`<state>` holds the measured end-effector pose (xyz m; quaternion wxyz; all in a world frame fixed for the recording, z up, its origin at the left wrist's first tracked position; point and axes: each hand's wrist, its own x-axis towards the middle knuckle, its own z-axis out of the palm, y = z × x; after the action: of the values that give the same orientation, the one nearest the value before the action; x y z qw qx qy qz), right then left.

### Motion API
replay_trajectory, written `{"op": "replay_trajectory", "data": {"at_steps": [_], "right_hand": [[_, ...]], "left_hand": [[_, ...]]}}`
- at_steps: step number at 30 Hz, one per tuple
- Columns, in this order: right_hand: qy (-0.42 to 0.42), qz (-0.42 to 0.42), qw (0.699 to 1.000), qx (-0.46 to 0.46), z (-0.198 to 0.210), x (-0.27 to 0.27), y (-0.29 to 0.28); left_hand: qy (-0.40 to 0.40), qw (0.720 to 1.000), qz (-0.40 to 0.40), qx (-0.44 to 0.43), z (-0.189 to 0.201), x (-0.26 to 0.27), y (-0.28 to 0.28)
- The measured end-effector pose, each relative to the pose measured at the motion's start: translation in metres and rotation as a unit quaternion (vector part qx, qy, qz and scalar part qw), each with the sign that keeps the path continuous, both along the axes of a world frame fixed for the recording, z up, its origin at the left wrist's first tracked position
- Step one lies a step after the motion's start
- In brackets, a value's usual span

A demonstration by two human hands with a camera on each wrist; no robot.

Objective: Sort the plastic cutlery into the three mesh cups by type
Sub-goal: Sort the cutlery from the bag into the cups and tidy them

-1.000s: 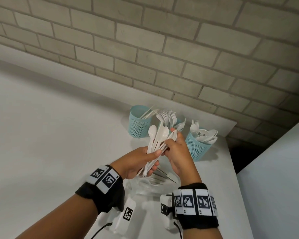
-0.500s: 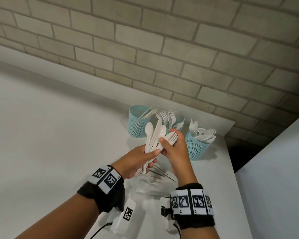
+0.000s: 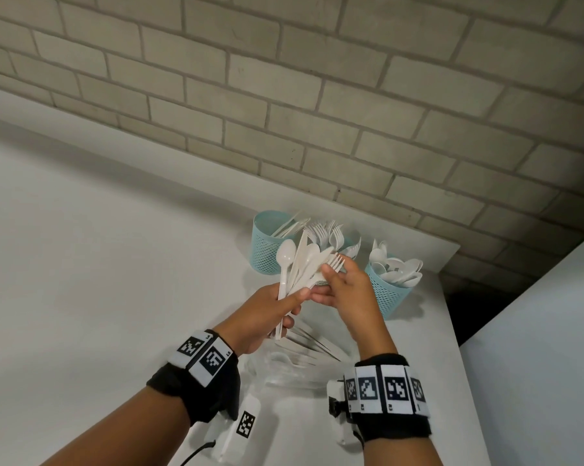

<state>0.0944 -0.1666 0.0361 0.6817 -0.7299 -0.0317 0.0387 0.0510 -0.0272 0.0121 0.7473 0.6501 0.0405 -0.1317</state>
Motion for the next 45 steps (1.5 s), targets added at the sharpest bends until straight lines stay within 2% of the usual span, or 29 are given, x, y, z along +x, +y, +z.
{"op": "replay_trajectory", "data": {"at_steps": [2,6,9,12,15,17,19,22,24,26,28,31,33,35,37,39,41,42,45], "right_hand": [[0.004,-0.003,1.0,-0.011,0.002,0.003,-0.002],[-0.029,-0.103,0.991,-0.074,0.005,0.019,-0.002],[-0.085,-0.182,0.978,-0.048,0.018,0.033,-0.008],[-0.157,-0.302,0.94,0.021,0.035,0.042,-0.016],[-0.23,-0.37,0.9,0.009,0.041,0.053,-0.019],[-0.279,-0.363,0.888,-0.046,0.038,0.06,-0.017],[-0.297,-0.326,0.881,-0.174,0.03,0.064,-0.015],[-0.224,-0.259,0.87,-0.356,0.015,0.067,-0.014],[-0.169,-0.185,0.846,-0.471,0.008,0.068,-0.011],[-0.134,-0.135,0.832,-0.521,0.007,0.068,-0.008],[-0.122,-0.14,0.837,-0.514,0.014,0.063,-0.004],[-0.201,-0.166,0.865,-0.429,0.028,0.05,0.004],[-0.229,-0.123,0.879,-0.4,0.034,0.041,0.009],[-0.19,-0.047,0.865,-0.461,0.036,0.034,0.014],[-0.15,-0.006,0.859,-0.49,0.033,0.033,0.017],[-0.136,-0.005,0.896,-0.423,0.028,0.032,0.019],[-0.112,-0.015,0.947,-0.3,0.024,0.03,0.02],[-0.104,-0.026,0.962,-0.252,0.022,0.029,0.021],[-0.111,-0.044,0.976,-0.183,0.023,0.025,0.021]], "left_hand": [[0.0,1.0,0.014,-0.002,0.0,0.002,0.001],[-0.003,1.0,0.024,-0.002,0.0,0.004,0.002],[0.003,0.999,0.033,-0.014,0.001,0.005,0.005],[0.013,0.999,0.046,-0.016,0.0,0.007,0.009],[0.023,0.998,0.05,-0.026,-0.001,0.009,0.013],[0.025,0.998,0.046,-0.034,-0.001,0.009,0.014],[0.022,0.998,0.037,-0.037,-0.001,0.01,0.014],[0.02,0.999,0.03,-0.04,-0.001,0.009,0.014],[0.022,0.998,0.03,-0.043,-0.002,0.008,0.015],[0.023,0.998,0.031,-0.045,-0.002,0.008,0.016],[0.025,0.998,0.034,-0.039,-0.003,0.009,0.017],[0.028,0.998,0.044,-0.033,-0.004,0.009,0.017],[0.03,0.998,0.05,-0.032,-0.003,0.009,0.016],[0.03,0.998,0.052,-0.033,-0.003,0.008,0.015],[0.032,0.998,0.052,-0.03,-0.001,0.007,0.015],[0.036,0.998,0.049,-0.025,0.0,0.006,0.016],[0.04,0.998,0.038,-0.028,0.001,0.006,0.017],[0.041,0.998,0.033,-0.03,0.002,0.006,0.017],[0.039,0.999,0.018,-0.03,0.001,0.005,0.018]]}}
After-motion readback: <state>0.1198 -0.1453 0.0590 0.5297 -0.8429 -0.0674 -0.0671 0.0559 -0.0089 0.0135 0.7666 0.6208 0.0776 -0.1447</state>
